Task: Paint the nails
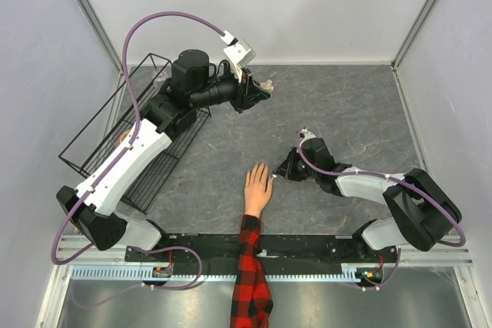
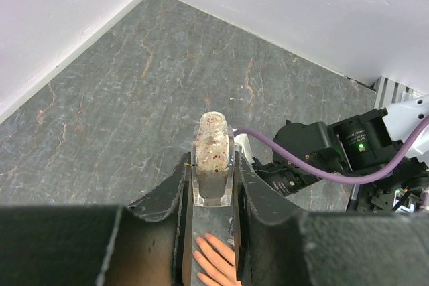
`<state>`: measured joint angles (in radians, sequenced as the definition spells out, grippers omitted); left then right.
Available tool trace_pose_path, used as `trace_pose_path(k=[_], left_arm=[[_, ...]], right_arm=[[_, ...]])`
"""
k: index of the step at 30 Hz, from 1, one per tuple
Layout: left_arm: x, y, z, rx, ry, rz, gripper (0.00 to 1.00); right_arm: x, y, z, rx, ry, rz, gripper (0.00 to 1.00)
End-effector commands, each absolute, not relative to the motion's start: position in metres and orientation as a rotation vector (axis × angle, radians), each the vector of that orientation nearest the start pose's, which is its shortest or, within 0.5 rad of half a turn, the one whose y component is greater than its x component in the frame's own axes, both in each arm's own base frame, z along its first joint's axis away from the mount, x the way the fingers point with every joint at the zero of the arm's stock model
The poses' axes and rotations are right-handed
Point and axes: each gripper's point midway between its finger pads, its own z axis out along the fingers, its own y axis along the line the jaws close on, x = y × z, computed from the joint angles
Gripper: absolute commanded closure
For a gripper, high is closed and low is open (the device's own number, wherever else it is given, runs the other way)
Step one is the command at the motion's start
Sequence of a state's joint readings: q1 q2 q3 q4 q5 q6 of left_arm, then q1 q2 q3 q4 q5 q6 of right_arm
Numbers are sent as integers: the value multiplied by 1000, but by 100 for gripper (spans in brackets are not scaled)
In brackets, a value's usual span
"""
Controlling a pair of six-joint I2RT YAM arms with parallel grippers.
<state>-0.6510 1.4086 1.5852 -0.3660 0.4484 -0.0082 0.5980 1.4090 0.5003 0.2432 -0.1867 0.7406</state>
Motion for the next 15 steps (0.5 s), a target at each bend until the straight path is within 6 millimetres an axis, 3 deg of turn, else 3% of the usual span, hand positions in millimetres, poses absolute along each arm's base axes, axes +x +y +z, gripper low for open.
trace_pose_path(k=[1,15], left_arm=[[291,-315,424,896,1492,-844,98],[295,-318,422,903,1492,-838,98]], right_arm=[[264,254,58,63,2334,947,100],[277,260,61,60,2319,931,100]])
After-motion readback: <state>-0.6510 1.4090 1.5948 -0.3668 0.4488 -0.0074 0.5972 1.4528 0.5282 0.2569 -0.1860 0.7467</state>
